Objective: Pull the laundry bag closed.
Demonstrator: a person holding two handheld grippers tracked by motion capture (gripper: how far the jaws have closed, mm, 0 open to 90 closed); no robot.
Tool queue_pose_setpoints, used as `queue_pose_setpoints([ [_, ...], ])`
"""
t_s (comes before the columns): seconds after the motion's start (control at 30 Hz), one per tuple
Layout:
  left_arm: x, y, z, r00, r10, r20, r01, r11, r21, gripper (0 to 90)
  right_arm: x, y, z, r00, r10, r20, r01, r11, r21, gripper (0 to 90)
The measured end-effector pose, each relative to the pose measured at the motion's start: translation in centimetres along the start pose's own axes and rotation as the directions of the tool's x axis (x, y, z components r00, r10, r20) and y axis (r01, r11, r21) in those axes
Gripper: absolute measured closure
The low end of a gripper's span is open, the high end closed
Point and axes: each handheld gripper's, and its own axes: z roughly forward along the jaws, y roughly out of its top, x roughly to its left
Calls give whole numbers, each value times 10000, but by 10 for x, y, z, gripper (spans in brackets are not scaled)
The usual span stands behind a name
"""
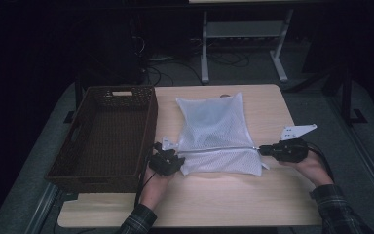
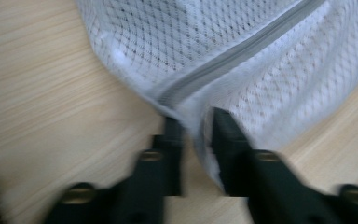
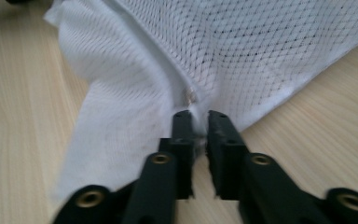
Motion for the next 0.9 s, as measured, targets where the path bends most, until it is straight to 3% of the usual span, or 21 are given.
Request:
queue_pose_setpoints([
  [0.1, -1, 2, -1, 9997, 179, 149, -178, 9998, -33, 466, 3, 3, 0, 9988, 465, 139, -463, 9988, -148, 528],
  [0.3, -3, 6, -2, 9964, 686, 507, -692, 9976, 96, 158, 11, 9, 0, 9933, 1003, 581, -995, 9949, -157, 273],
  [0.43, -5, 7, -5, 9939, 910, 626, -913, 9958, 11, 102, 20, 9, -4, 9866, 1190, 1114, -1202, 9927, 37, 169],
  [0.7, -12, 0, -15, 9882, 1398, 628, -1396, 9902, -66, 87, 38, -1, -13, 9744, 1291, 1842, -1322, 9912, 49, 138],
  [0.9, -18, -12, -24, 9855, 1566, 647, -1562, 9877, -105, 88, 49, -12, -19, 9686, 1502, 1982, -1510, 9885, -112, 133],
])
